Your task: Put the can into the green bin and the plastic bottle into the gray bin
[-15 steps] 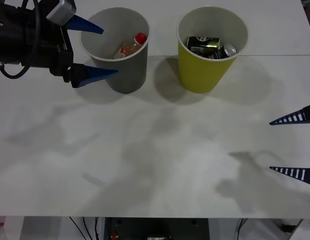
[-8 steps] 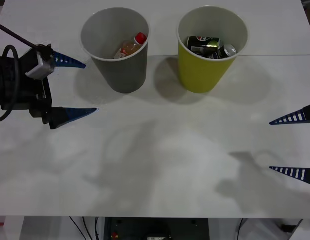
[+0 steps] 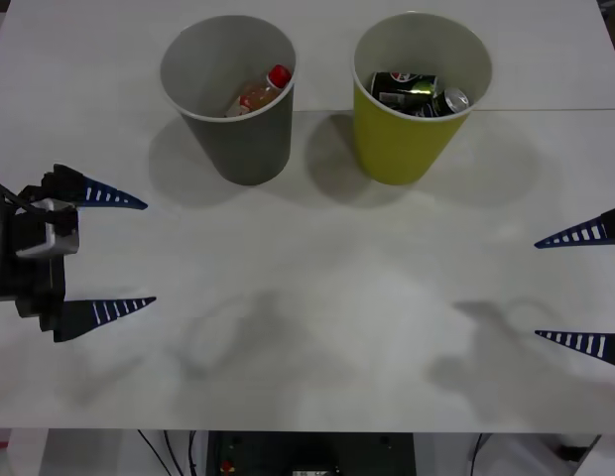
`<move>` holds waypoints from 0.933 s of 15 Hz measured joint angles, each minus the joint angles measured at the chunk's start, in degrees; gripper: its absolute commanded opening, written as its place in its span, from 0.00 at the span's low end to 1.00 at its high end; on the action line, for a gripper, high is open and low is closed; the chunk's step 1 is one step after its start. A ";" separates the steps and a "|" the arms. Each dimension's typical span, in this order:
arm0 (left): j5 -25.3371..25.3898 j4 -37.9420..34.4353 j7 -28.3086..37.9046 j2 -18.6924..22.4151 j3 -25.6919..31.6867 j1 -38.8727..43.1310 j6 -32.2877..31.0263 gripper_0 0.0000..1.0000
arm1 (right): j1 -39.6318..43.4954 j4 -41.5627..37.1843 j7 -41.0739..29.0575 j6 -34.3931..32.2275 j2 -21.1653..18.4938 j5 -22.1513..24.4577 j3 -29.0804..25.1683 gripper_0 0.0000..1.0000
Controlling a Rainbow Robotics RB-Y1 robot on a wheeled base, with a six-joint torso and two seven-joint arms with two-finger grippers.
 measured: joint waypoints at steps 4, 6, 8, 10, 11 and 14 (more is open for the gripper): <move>-0.12 -1.12 -8.05 -1.32 3.42 6.86 -0.09 1.00 | 0.00 0.00 0.00 0.00 0.00 0.00 0.00 1.00; 2.17 1.29 -11.91 -0.38 3.87 8.05 -0.11 1.00 | 0.00 0.00 0.00 0.00 0.00 0.00 0.00 1.00; 4.29 4.33 -15.97 2.22 3.39 8.16 -0.11 1.00 | 0.00 0.00 0.00 0.00 0.00 0.00 0.00 1.00; 6.22 6.78 -19.21 5.44 2.62 8.11 -0.11 1.00 | 0.00 0.00 0.00 0.00 0.00 0.00 0.00 1.00; 7.61 8.37 -20.91 6.91 2.42 8.11 -0.11 1.00 | 0.00 0.00 0.00 0.00 0.00 0.00 0.00 1.00; 11.10 13.32 -25.74 9.78 1.95 8.11 -0.13 1.00 | 0.00 0.00 0.00 0.00 0.00 0.00 0.00 1.00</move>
